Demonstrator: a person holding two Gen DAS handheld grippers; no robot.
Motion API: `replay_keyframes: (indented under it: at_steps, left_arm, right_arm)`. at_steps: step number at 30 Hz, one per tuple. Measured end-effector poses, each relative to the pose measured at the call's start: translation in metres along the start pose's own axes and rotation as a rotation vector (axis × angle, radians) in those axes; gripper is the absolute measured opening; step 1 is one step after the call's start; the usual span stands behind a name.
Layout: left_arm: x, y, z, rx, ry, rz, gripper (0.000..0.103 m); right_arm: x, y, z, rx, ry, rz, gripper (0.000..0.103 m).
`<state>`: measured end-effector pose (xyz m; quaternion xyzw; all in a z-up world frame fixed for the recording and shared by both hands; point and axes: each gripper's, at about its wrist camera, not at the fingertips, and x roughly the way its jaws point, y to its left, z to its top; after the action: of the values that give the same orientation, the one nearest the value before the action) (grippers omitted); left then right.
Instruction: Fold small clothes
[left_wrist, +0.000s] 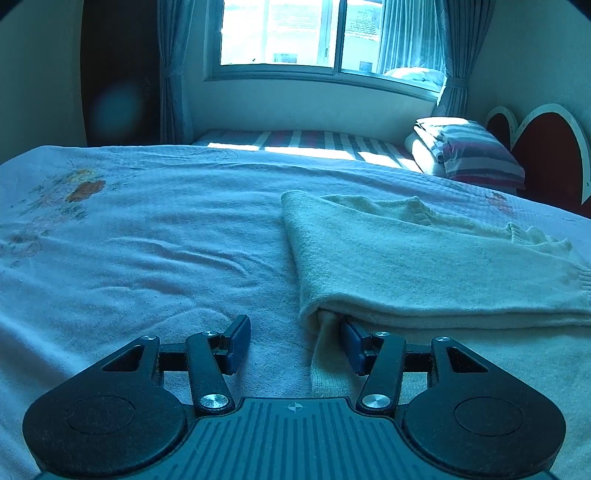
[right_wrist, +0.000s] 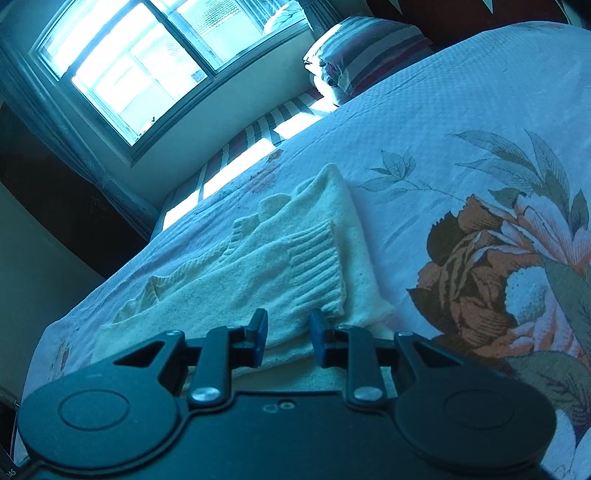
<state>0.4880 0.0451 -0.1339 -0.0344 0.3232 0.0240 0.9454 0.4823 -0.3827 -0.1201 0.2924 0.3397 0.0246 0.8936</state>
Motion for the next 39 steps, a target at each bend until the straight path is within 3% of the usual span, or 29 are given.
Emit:
replay_keyframes:
  at_steps: [4, 10, 14, 17, 20, 22, 24, 27, 33, 39]
  left_arm:
    - [0.002, -0.001, 0.001, 0.010, -0.002, 0.001, 0.053]
    - [0.005, -0.002, -0.001, 0.014, -0.005, 0.002, 0.053]
    - [0.005, -0.002, -0.002, 0.008, -0.006, -0.001, 0.053]
    - [0.006, -0.002, -0.003, 0.006, -0.010, 0.004, 0.053]
    - [0.006, -0.003, -0.003, 0.000, -0.010, 0.005, 0.053]
    - [0.007, -0.002, -0.003, 0.001, -0.010, 0.005, 0.053]
    - [0.007, -0.002, -0.003, -0.002, -0.012, 0.003, 0.053]
    - [0.007, -0.001, -0.003, -0.007, -0.012, 0.001, 0.054]
    - [0.008, 0.002, -0.005, -0.012, -0.014, -0.002, 0.054]
    - [0.008, 0.001, -0.005, -0.015, -0.014, -0.004, 0.054]
  right_arm:
    - [0.002, -0.004, 0.003, 0.046, -0.005, 0.002, 0.023]
    - [-0.003, -0.011, -0.003, 0.124, 0.030, 0.040, 0.030]
    - [0.005, -0.013, -0.001, 0.148, 0.004, 0.059, 0.029]
    - [0.012, -0.012, 0.004, 0.142, -0.018, 0.052, 0.025]
    - [0.014, -0.006, 0.011, 0.112, -0.029, 0.047, 0.013]
    - [0.012, 0.001, 0.015, 0.077, -0.040, 0.051, 0.014]
    - [0.008, 0.006, 0.018, 0.061, -0.051, 0.068, 0.026]
    - [0.003, 0.003, 0.016, 0.058, -0.069, 0.080, 0.029]
    - [0.006, -0.018, -0.007, 0.171, -0.002, 0.086, 0.026]
    - [0.021, -0.023, -0.003, 0.208, -0.014, 0.142, 0.026]
